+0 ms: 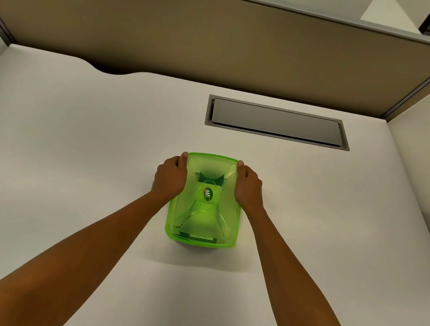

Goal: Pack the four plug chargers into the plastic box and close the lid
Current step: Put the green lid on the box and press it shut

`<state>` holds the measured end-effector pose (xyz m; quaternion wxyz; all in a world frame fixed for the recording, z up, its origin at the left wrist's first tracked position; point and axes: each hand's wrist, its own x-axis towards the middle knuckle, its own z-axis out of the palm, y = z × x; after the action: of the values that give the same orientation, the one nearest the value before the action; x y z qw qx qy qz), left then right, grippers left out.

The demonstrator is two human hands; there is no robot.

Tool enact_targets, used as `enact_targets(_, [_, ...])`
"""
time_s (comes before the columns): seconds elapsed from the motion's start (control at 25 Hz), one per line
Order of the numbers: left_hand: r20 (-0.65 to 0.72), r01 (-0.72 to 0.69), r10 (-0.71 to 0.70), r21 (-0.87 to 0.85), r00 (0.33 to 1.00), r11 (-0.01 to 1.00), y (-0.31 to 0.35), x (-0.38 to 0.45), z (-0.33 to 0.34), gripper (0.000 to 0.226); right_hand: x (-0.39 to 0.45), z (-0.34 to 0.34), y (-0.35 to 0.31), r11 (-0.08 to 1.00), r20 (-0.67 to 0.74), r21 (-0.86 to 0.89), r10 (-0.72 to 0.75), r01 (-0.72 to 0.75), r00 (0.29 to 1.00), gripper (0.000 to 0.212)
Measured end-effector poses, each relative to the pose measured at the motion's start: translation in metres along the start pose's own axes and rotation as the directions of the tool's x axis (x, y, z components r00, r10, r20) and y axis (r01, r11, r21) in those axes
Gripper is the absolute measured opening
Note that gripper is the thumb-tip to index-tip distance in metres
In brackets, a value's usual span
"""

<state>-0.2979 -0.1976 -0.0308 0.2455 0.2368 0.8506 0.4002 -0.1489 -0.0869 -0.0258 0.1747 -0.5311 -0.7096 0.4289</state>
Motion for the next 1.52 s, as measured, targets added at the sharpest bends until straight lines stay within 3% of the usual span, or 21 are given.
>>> enact_targets(0.2, [0.014, -0.006, 0.006, -0.011, 1.0, 1.0, 0.003, 0.001, -0.001, 0.053, 0.003, -0.004, -0.004, 0.999, 0.035, 0.027, 0.023, -0.024, 0.999, 0.048])
enact_targets(0.44, [0.002, -0.013, 0.013, 0.006, 1.0, 1.0, 0.002, 0.001, 0.0, 0.054, -0.003, 0.001, -0.002, 0.999, -0.043, -0.043, 0.009, -0.011, 0.999, 0.05])
enact_targets(0.72, [-0.015, -0.014, 0.014, -0.012, 1.0, 1.0, 0.005, -0.001, -0.002, 0.053, -0.006, 0.002, -0.001, 1.0, -0.073, -0.005, 0.021, -0.022, 0.997, 0.051])
enact_targets(0.92, [-0.026, 0.119, -0.123, -0.118, 0.992, 0.986, 0.004, -0.009, -0.006, 0.052, -0.025, -0.009, -0.002, 0.991, -0.069, -0.059, 0.117, -0.121, 0.991, 0.053])
enact_targets(1.2, [-0.013, 0.254, -0.253, 0.038, 0.967, 0.967, -0.025, -0.085, -0.011, 0.06, -0.107, -0.004, 0.027, 0.961, -0.079, -0.073, 0.262, -0.268, 0.962, 0.057])
enact_targets(1.32, [-0.069, 0.207, -0.203, 0.058, 0.977, 0.977, -0.029, -0.107, -0.009, 0.064, -0.12, 0.003, 0.025, 0.948, -0.135, -0.1, 0.288, -0.302, 0.948, 0.062])
enact_targets(1.52, [-0.114, 0.057, -0.058, -0.01, 0.992, 0.998, -0.026, -0.112, -0.012, 0.057, -0.126, 0.008, 0.024, 0.97, -0.213, -0.081, 0.207, -0.228, 0.955, 0.058])
